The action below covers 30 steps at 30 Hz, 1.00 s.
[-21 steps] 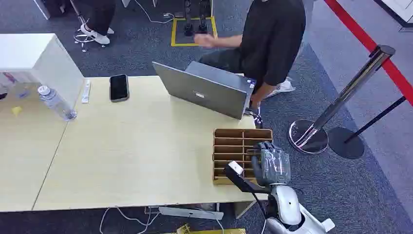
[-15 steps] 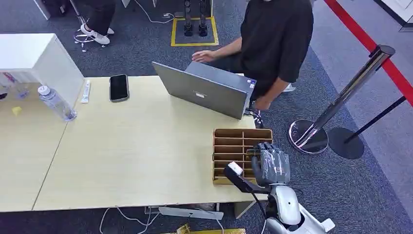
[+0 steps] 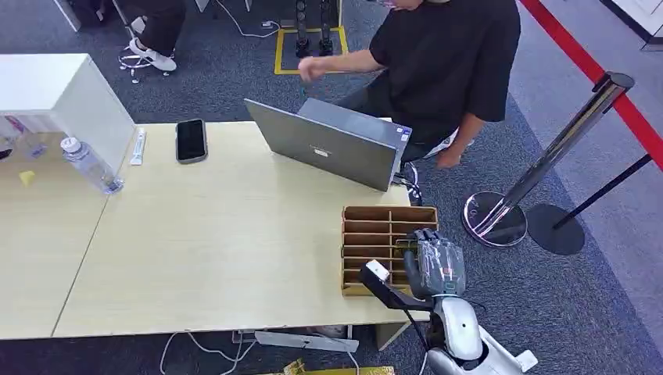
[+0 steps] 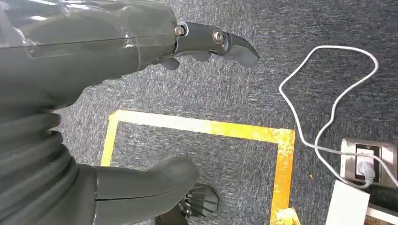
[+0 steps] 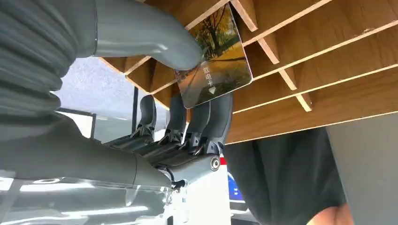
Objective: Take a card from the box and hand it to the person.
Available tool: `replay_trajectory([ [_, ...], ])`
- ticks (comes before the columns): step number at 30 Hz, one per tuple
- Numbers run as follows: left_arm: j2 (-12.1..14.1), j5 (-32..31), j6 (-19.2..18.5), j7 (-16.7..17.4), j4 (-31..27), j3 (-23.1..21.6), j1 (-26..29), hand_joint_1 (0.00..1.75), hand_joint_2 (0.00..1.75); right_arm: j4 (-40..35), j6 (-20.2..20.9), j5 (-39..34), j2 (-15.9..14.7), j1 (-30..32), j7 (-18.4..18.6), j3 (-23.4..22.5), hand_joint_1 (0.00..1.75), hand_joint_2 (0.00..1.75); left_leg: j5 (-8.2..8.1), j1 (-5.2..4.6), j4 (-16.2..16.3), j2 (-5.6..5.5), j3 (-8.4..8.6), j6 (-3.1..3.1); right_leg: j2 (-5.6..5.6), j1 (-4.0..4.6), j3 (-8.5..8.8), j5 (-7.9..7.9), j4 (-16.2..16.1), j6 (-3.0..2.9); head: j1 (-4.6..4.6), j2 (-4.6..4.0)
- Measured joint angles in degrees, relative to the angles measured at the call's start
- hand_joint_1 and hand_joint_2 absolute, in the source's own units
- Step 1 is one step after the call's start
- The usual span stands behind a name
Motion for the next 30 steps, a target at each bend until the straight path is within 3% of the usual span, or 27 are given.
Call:
replay_trajectory([
  [15, 0.0, 0.0, 0.0, 0.0, 0.0, 0.0, 0.0, 0.0, 1.75, 0.3, 0.4, 0.0, 0.0, -0.2, 0.0, 0.2, 0.99, 1.75, 0.0, 0.0, 0.0, 0.0, 0.0, 0.0, 0.0, 0.0, 0.0, 0.0, 0.0, 0.0, 0.0, 0.0],
  [17, 0.0, 0.0, 0.0, 0.0, 0.0, 0.0, 0.0, 0.0, 1.75, 0.3, 0.5, 0.0, 0.0, -0.2, 0.0, 0.2, 1.05, 1.75, 0.0, 0.0, 0.0, 0.0, 0.0, 0.0, 0.0, 0.0, 0.0, 0.0, 0.0, 0.0, 0.0, 0.0],
  [18, 0.0, 0.0, 0.0, 0.0, 0.0, 0.0, 0.0, 0.0, 1.75, 0.3, 0.6, 0.0, 0.0, -0.2, 0.0, 0.2, 1.29, 1.75, 0.0, 0.0, 0.0, 0.0, 0.0, 0.0, 0.0, 0.0, 0.0, 0.0, 0.0, 0.0, 0.0, 0.0],
  [30, 0.0, 0.0, 0.0, -0.1, 0.0, 0.0, 0.0, 0.0, 1.75, 0.3, 2.0, 1.3, 0.0, -0.9, 0.3, 0.5, 1.4, 1.75, 0.0, 0.0, 0.0, 0.0, 0.01, 0.0, 0.0, 0.0, 0.01, 0.0, 0.0, 0.0, 0.0, 0.0],
])
